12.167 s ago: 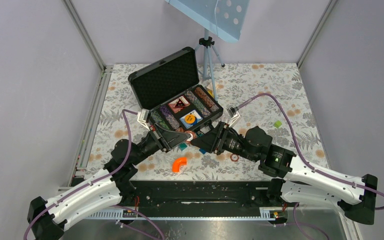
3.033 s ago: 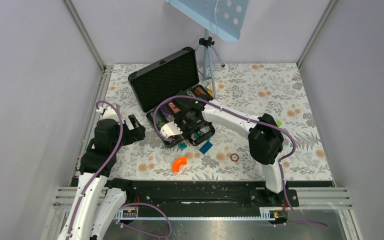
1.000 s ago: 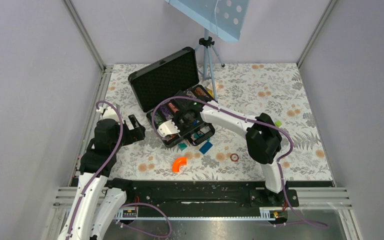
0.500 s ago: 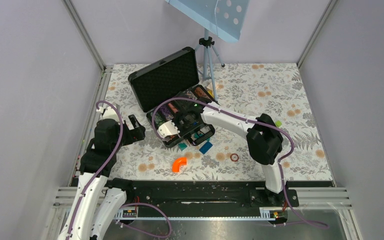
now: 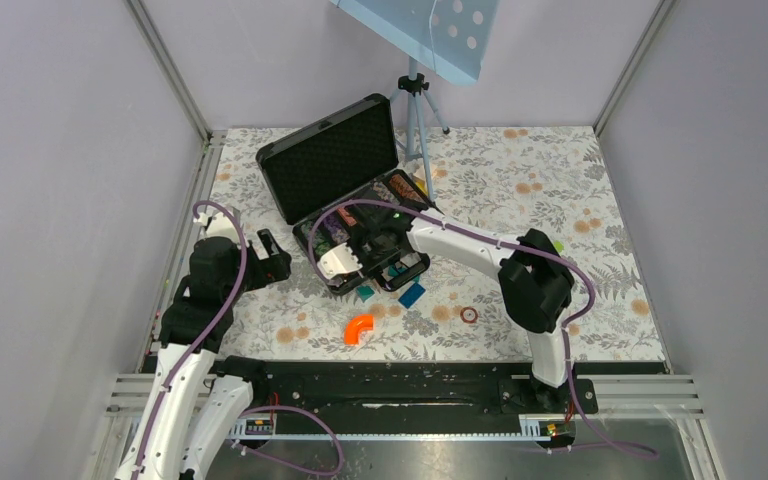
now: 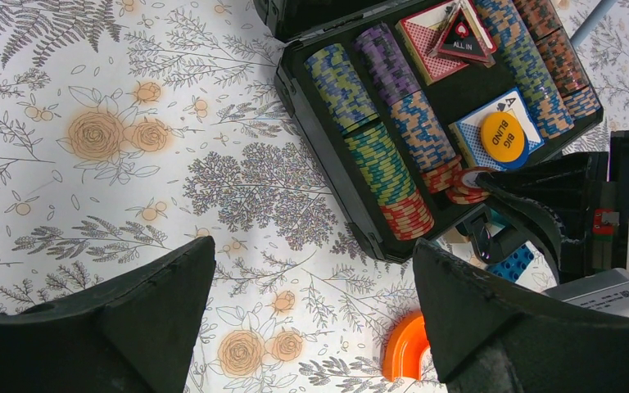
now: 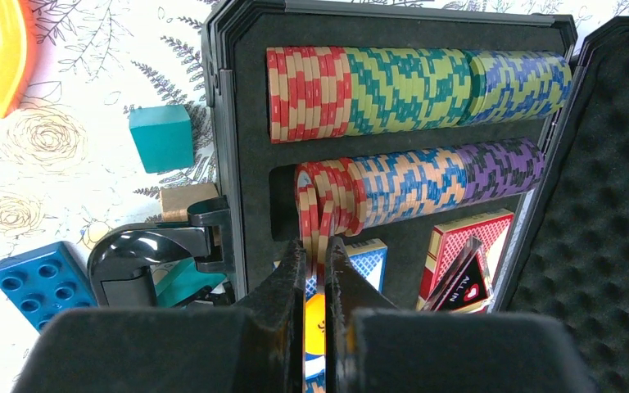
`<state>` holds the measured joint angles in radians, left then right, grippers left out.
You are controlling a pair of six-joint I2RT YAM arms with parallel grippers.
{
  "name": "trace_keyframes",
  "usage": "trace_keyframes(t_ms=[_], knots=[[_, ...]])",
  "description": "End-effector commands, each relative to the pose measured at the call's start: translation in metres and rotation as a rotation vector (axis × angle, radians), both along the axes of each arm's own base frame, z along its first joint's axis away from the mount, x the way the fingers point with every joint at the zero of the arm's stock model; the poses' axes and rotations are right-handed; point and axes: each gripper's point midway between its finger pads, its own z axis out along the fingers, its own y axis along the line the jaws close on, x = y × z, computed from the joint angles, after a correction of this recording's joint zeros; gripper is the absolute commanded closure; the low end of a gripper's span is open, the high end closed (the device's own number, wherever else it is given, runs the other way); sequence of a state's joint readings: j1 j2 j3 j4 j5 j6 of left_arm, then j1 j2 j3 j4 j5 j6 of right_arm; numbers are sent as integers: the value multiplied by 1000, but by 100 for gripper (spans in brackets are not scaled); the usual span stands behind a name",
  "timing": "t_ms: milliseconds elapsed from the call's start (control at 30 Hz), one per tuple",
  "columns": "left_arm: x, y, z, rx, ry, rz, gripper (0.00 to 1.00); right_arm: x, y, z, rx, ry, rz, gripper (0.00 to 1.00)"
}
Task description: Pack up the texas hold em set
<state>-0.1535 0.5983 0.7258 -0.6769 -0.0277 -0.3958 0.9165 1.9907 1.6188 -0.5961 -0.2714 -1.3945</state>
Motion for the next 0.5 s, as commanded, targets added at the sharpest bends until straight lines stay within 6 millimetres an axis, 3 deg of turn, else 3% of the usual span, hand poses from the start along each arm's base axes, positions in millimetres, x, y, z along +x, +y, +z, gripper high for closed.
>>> trace_keyframes(t_ms=[0,467], knots=[[10,-4,10,-9,-57,-18,10,-2,-3,4,12,-19,-8,100],[10,-4,9,-9,-54,-22,10,-4,-6,6,11,-23,-19,100]])
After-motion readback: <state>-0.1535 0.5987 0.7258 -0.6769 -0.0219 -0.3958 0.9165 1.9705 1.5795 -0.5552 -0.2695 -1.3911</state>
